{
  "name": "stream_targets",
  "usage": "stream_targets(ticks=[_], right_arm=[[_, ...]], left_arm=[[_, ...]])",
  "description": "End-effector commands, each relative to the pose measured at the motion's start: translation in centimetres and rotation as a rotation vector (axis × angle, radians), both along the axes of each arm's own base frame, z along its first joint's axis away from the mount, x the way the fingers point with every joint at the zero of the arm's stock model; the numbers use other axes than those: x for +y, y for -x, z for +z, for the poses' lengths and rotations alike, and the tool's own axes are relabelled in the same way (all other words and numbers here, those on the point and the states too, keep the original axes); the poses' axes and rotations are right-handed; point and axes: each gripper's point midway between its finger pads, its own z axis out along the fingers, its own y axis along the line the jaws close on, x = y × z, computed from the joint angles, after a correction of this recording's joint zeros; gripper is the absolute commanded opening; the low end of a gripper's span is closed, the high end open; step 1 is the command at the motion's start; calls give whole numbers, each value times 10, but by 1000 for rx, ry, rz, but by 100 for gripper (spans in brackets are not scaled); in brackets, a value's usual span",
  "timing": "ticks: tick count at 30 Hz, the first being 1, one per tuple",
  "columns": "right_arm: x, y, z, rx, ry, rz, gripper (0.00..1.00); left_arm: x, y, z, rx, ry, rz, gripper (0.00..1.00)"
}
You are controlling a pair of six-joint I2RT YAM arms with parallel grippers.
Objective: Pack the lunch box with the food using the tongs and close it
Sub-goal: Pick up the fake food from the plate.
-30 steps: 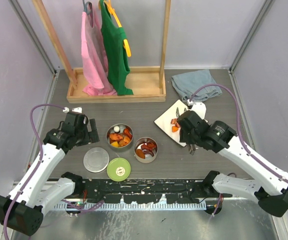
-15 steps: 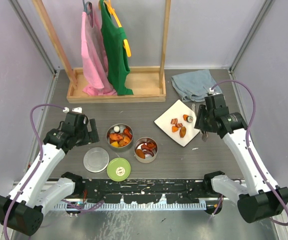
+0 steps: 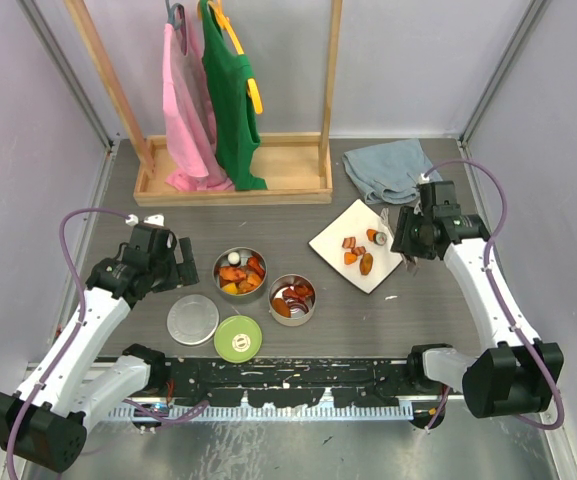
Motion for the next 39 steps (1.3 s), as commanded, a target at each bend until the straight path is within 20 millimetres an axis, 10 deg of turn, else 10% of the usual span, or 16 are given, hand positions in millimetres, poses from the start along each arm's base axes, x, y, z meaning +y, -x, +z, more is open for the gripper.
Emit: stream_targets(ticks=[1,39], right_arm=[[9,-5,5,-48,-33,49,50],[20,9,-30,15,-104,52,49]], left_arm=[[0,-6,10,-46,3,-3,98],[0,-6,8,-35,2,-2,98]])
